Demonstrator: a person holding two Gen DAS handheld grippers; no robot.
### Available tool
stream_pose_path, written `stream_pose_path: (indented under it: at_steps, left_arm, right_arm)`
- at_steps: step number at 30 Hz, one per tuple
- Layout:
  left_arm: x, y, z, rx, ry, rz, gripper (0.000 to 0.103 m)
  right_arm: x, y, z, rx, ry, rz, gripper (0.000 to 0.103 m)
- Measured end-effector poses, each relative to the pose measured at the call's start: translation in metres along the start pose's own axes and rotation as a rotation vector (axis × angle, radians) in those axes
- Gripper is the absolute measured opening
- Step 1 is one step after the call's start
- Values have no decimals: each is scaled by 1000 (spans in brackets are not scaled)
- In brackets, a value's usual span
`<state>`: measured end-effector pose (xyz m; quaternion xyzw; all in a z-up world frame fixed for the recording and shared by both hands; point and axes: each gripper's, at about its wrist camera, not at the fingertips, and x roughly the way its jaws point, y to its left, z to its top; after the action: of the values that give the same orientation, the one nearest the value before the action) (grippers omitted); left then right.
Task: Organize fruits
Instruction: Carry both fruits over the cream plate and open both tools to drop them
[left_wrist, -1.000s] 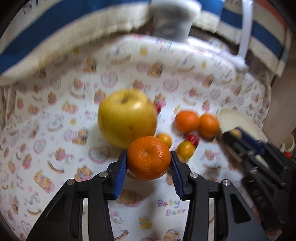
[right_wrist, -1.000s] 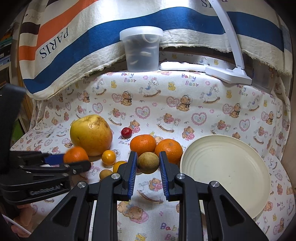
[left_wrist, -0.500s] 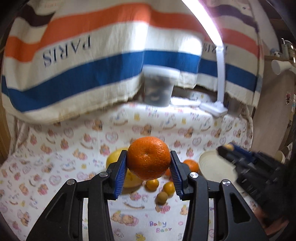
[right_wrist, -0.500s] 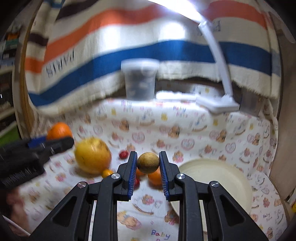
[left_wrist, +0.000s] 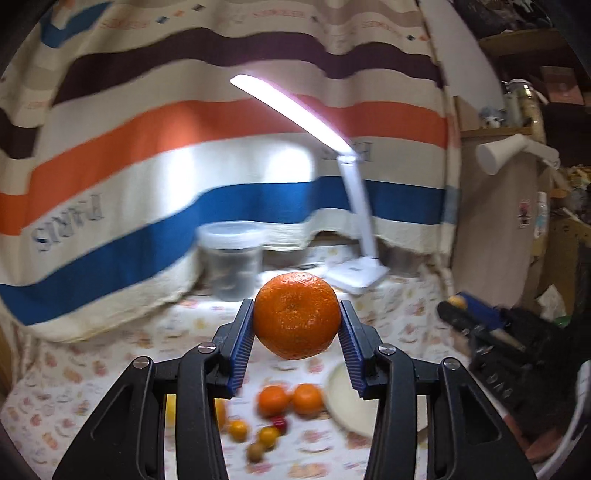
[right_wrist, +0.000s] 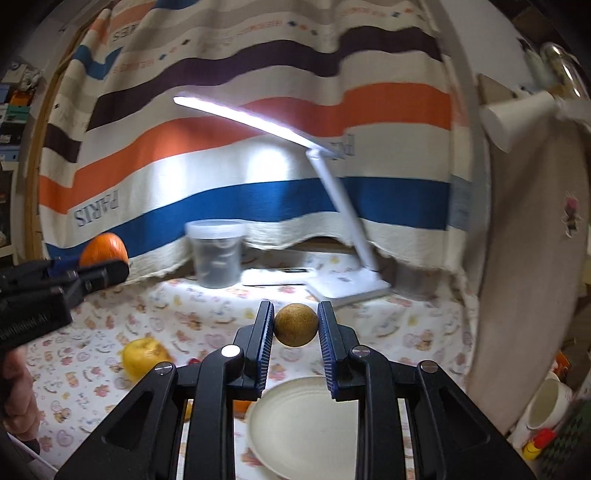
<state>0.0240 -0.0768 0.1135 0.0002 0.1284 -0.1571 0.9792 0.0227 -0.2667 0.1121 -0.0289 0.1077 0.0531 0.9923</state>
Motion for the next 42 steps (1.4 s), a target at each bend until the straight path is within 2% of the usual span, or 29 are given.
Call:
stream_pose_path:
  at_steps: [5,9,15,18,21,28,34,42]
  left_arm:
    - [35,-30,-6,12,80,-75,43]
    - [71,-41,-24,-6,179,-98,43]
    - [129,-34,-59,-104,342,-113,43]
    - [144,-33,-76,-105,389,-109,43]
    - [147,-37,-87,-69,410,-117,43]
    - [146,-46,-93,-33,420,-135,43]
    - [154,-45,-100,-33,450,-136,43]
    - [160,-45,-106,-21,476,-137,44]
  right_arm:
    - [13,-31,-16,48,55,-50,25]
    - [36,-49,-35,78,134,-82,25]
    - [69,-74,-57,117,290,-79,25]
    - [83,-79,-68,115,349,-78,25]
    - [93,-78,-77,119,396,-62,25]
    - [102,-67,-92,71,440,-65,25]
    - [109,-71,-98,73,461,-90,25]
    - [116,-73,-104,88,503,-75,25]
